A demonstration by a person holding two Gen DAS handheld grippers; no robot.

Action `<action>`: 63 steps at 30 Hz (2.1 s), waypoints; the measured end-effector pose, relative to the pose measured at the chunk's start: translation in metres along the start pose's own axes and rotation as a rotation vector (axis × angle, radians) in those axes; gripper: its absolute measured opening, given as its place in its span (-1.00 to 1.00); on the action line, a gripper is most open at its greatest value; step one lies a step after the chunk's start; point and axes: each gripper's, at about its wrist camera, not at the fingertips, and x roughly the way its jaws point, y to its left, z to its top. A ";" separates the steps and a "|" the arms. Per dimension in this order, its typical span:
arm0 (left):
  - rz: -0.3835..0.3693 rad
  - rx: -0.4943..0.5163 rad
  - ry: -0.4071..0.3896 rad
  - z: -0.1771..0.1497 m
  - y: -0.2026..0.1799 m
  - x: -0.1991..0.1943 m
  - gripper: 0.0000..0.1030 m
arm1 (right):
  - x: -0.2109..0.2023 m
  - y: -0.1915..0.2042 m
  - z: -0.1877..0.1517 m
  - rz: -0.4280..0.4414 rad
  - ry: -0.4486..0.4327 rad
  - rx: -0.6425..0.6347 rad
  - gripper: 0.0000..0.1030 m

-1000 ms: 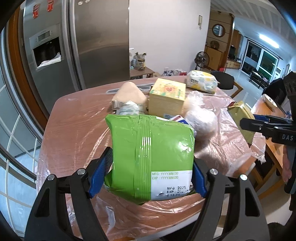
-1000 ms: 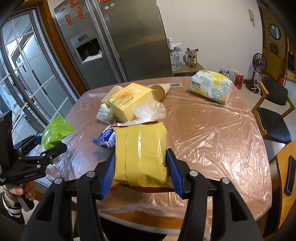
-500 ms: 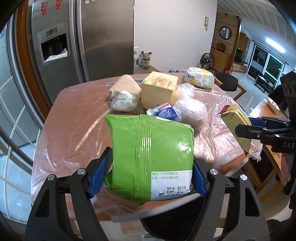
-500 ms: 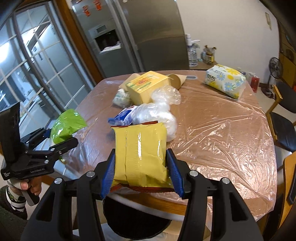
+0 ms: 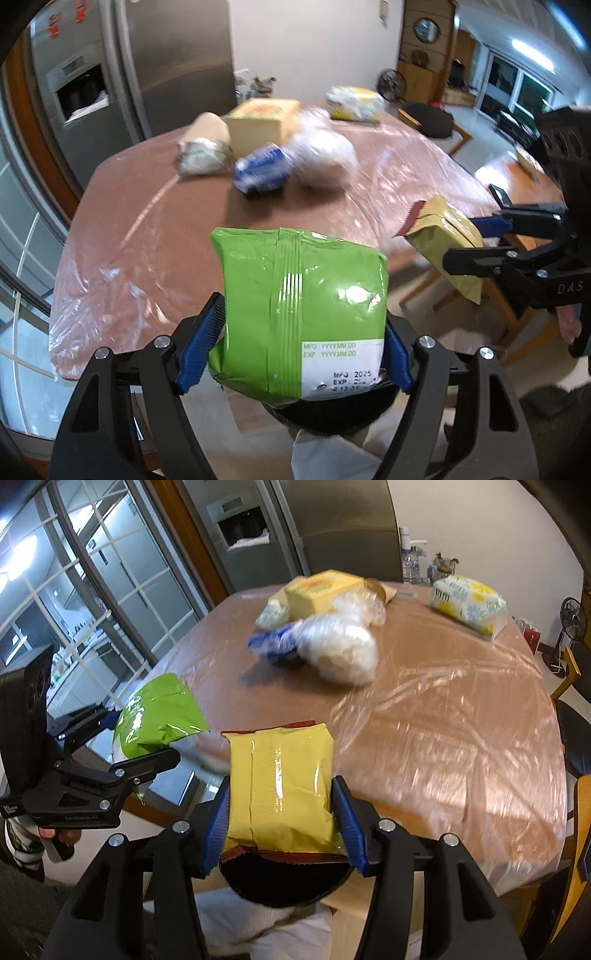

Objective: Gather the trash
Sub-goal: 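Carry both packets over the black trash bin with both tools, then open both tools to drop the packets into the bin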

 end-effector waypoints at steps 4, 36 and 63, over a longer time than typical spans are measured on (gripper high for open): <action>-0.021 0.051 0.050 -0.015 -0.010 0.003 0.49 | 0.004 0.004 -0.017 -0.018 0.034 0.010 0.01; 0.014 0.236 0.261 -0.076 -0.039 0.063 0.47 | 0.062 0.007 -0.067 -0.119 0.193 0.050 0.01; 0.010 0.247 0.360 -0.080 -0.034 0.130 0.47 | 0.126 -0.006 -0.070 -0.154 0.286 0.091 0.03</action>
